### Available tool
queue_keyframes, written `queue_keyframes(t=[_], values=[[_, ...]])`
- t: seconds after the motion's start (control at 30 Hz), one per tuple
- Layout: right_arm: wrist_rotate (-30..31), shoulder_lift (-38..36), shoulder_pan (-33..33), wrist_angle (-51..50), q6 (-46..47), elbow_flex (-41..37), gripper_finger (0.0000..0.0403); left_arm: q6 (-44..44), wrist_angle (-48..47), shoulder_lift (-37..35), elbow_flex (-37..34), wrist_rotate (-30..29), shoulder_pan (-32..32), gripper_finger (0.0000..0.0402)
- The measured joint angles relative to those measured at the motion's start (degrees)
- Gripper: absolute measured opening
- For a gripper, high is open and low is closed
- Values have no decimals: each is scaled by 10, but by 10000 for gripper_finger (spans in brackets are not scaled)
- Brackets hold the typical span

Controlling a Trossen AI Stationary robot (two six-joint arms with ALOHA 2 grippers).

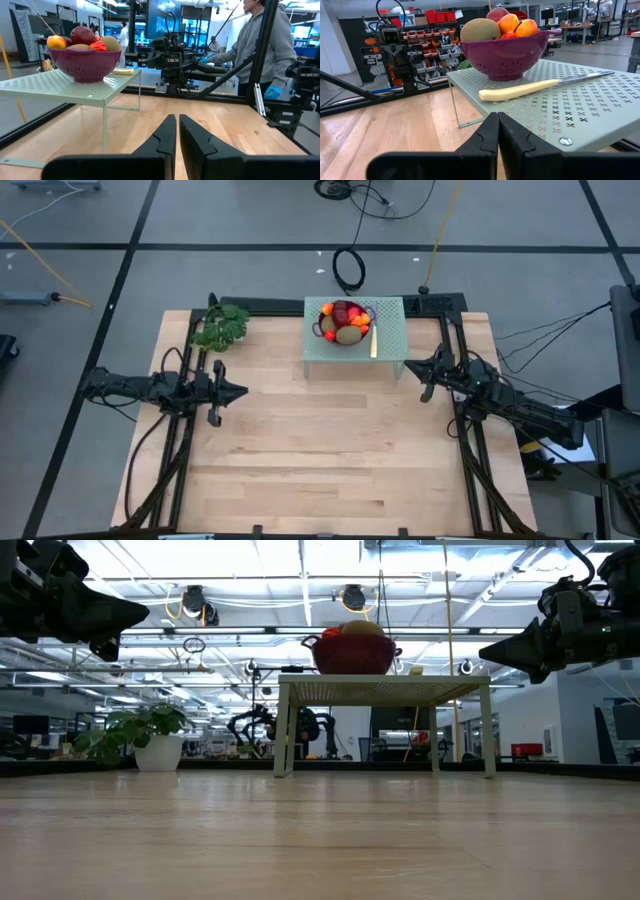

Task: Pick & Place Fruit
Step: Return To Home Position

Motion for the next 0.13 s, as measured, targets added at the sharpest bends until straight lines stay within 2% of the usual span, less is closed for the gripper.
queue_keyframes(t=[0.13], values=[[0,0,0,0,0,0,0,0,0,0,0,0,0,21]])
